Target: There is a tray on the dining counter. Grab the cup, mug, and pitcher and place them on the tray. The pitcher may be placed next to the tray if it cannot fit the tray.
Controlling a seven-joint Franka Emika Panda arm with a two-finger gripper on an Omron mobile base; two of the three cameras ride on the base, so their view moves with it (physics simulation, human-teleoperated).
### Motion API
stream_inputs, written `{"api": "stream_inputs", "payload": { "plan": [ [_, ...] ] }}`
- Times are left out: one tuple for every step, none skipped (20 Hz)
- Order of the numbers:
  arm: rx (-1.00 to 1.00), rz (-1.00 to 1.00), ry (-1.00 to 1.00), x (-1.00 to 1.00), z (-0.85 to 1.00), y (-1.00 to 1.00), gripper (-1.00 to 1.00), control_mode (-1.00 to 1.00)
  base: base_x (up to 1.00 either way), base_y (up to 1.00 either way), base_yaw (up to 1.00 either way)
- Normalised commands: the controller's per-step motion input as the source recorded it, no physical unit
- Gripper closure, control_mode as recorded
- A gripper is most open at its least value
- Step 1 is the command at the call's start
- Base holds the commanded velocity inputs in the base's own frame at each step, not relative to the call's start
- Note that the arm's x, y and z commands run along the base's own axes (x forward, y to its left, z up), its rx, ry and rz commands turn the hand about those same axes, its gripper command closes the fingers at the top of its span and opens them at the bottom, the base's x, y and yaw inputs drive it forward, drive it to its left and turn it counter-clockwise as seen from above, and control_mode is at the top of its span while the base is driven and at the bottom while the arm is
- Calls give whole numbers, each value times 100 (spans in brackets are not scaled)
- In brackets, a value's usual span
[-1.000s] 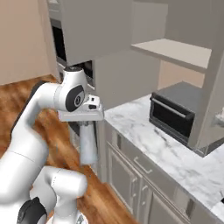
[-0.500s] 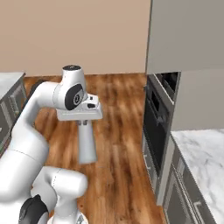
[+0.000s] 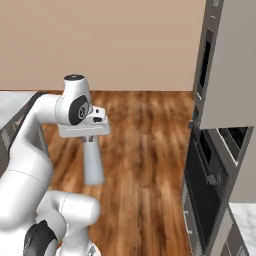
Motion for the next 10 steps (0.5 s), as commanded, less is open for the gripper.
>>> {"api": "stream_inputs", "payload": {
  "plan": [
    [0,0,0,0,0,0,100,100,100,21,-7],
    [0,0,0,0,0,0,100,100,100,28,-6],
    [0,0,0,0,0,0,100,100,100,32,-6],
    [0,0,0,0,0,0,100,100,100,32,-6],
    [0,0,0,0,0,0,100,100,100,32,-6],
    [0,0,0,0,0,0,100,100,100,34,-6],
    [0,0,0,0,0,0,100,100,100,36,-6],
    [0,0,0,0,0,0,100,100,100,46,-5],
    [0,0,0,0,0,0,100,100,100,52,-4],
    [0,0,0,0,0,0,100,100,100,60,-3]
  ]
}}
